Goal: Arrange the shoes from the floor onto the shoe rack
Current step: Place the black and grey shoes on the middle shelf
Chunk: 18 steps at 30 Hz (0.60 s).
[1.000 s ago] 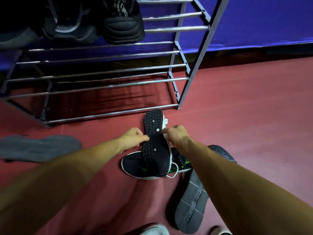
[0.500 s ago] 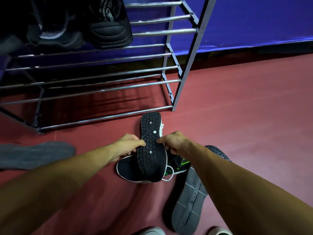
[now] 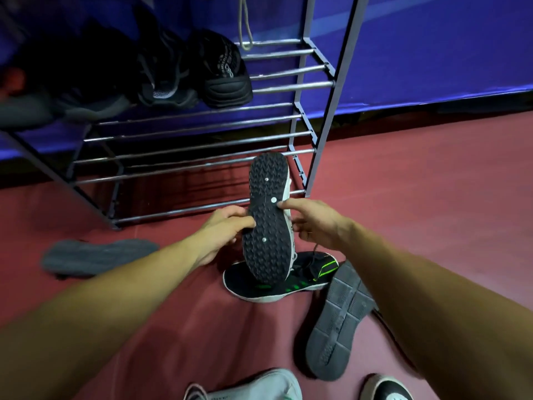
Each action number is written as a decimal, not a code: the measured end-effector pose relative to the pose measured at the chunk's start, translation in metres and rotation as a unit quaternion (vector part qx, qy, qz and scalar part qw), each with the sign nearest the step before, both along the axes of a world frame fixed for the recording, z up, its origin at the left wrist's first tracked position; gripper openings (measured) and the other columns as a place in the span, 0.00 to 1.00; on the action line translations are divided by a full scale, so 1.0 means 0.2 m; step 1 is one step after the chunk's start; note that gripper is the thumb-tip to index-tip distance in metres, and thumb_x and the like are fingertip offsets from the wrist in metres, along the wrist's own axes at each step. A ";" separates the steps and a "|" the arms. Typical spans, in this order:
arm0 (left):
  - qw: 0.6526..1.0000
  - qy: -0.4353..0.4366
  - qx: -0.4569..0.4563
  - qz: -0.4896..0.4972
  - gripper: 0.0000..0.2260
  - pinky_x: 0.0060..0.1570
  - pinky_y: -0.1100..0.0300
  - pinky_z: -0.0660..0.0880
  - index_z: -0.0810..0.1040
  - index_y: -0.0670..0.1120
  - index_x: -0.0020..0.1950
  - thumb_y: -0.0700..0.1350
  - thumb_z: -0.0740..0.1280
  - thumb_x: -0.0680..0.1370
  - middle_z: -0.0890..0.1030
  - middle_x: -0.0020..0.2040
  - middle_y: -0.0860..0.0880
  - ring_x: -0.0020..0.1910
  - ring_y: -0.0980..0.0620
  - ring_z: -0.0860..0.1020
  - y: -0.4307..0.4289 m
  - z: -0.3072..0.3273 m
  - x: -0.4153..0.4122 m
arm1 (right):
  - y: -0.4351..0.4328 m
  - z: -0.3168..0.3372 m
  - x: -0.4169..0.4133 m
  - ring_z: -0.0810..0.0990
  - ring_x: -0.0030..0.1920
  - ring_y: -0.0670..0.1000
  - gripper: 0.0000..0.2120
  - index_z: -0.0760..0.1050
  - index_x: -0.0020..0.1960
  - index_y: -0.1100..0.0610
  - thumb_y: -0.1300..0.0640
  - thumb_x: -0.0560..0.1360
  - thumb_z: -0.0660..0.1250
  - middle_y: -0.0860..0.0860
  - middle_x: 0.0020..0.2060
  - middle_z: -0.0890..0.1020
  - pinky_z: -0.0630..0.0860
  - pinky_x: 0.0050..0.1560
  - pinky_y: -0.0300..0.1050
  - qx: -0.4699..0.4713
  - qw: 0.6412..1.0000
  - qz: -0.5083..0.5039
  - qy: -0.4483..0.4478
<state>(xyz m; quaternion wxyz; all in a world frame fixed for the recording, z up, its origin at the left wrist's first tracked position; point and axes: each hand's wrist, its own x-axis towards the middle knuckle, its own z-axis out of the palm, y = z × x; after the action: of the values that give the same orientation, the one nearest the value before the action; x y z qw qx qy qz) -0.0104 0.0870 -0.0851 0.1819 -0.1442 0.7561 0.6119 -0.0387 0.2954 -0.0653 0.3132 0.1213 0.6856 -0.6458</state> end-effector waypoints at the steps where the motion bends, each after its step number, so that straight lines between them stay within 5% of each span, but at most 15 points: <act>1: 1.000 0.015 0.015 0.010 0.15 0.34 0.59 0.64 0.83 0.50 0.47 0.50 0.73 0.62 0.80 0.36 0.55 0.33 0.56 0.71 0.00 0.04 0.01 | 0.01 0.06 0.00 0.69 0.30 0.45 0.11 0.81 0.54 0.52 0.50 0.75 0.71 0.47 0.32 0.73 0.61 0.34 0.41 -0.010 1.000 0.010 0.009; 7: 0.993 0.078 0.084 0.009 0.14 0.44 0.56 0.73 0.80 0.48 0.53 0.42 0.75 0.68 0.85 0.45 0.48 0.38 0.56 0.80 0.04 0.35 -0.01 | 0.08 0.35 -0.07 0.71 0.33 0.46 0.03 0.78 0.48 0.48 0.50 0.77 0.68 0.45 0.31 0.76 0.68 0.37 0.40 -0.091 0.992 0.060 0.069; 10: 0.989 0.119 0.082 0.026 0.16 0.49 0.58 0.75 0.80 0.46 0.54 0.40 0.76 0.67 0.85 0.52 0.43 0.47 0.50 0.81 0.07 0.53 -0.06 | 0.12 0.50 -0.13 0.66 0.32 0.45 0.09 0.78 0.56 0.50 0.50 0.77 0.69 0.45 0.32 0.70 0.64 0.36 0.40 -0.140 0.982 0.075 0.104; 14: 0.979 0.166 0.089 0.074 0.14 0.43 0.62 0.74 0.80 0.46 0.51 0.32 0.73 0.70 0.84 0.48 0.45 0.46 0.49 0.81 0.14 0.73 -0.14 | 0.14 0.66 -0.20 0.58 0.36 0.48 0.22 0.76 0.66 0.55 0.51 0.74 0.72 0.52 0.39 0.61 0.51 0.42 0.49 -0.172 0.971 0.068 0.149; 18: 0.965 0.224 0.091 0.105 0.16 0.41 0.60 0.74 0.79 0.48 0.50 0.32 0.75 0.69 0.83 0.46 0.47 0.43 0.51 0.80 0.24 0.85 -0.19 | 0.20 0.73 -0.24 0.71 0.36 0.45 0.08 0.80 0.52 0.49 0.54 0.74 0.72 0.48 0.38 0.75 0.60 0.40 0.40 -0.233 0.959 -0.009 0.164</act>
<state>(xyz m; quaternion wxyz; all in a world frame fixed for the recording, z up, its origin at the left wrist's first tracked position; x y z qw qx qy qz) -0.0474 0.1356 0.0840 -0.0445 -0.0648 0.6994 0.7104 -0.0860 0.3346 0.0815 0.2102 -0.0557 0.5572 -0.8014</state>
